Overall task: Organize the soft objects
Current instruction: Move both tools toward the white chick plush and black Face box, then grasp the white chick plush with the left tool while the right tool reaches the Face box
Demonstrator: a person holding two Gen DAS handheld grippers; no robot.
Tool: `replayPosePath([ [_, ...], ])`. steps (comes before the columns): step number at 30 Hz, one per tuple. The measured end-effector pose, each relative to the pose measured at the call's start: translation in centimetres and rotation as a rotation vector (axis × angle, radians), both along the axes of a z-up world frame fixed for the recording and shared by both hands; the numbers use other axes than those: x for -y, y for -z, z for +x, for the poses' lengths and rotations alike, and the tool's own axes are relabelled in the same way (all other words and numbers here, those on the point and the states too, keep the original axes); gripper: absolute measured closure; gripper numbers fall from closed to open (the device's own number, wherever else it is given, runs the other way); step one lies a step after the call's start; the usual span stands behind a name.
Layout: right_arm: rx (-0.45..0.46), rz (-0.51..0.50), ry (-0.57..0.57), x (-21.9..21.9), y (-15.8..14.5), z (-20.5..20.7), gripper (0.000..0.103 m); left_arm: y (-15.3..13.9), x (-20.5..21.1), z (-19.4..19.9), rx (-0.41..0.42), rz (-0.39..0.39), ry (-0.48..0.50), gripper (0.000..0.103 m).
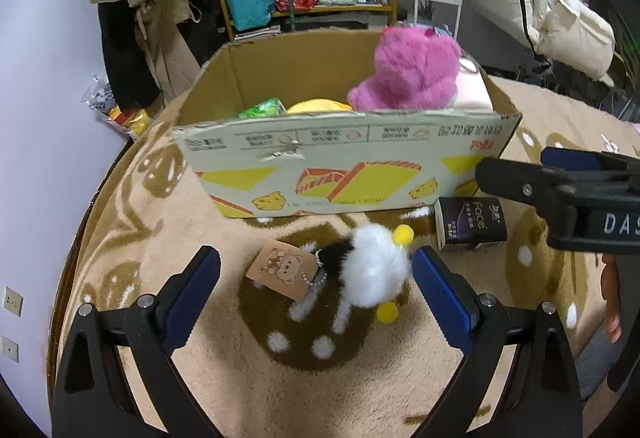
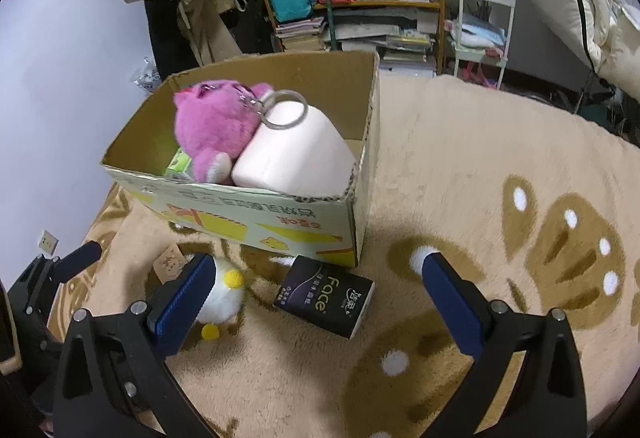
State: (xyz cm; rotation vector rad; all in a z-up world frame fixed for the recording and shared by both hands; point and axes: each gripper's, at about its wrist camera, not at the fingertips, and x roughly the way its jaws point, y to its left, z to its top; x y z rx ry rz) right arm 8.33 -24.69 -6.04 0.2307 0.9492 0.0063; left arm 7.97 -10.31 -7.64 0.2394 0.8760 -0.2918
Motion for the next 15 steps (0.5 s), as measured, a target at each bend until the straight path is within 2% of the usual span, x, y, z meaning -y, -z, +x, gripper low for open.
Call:
replayPosePath([
  [8, -0.085, 0.062, 0.057, 1.7, 2.6, 1.6, 0.000, 1.9, 1.0, 0.8, -0.033, 0.022, 0.032, 0.007],
  [15, -0.143, 0.074, 0.072, 1.9, 4.4, 2.4, 0.000, 3.6, 1.8, 1.7, -0.072, 0.032, 0.046, 0.007],
])
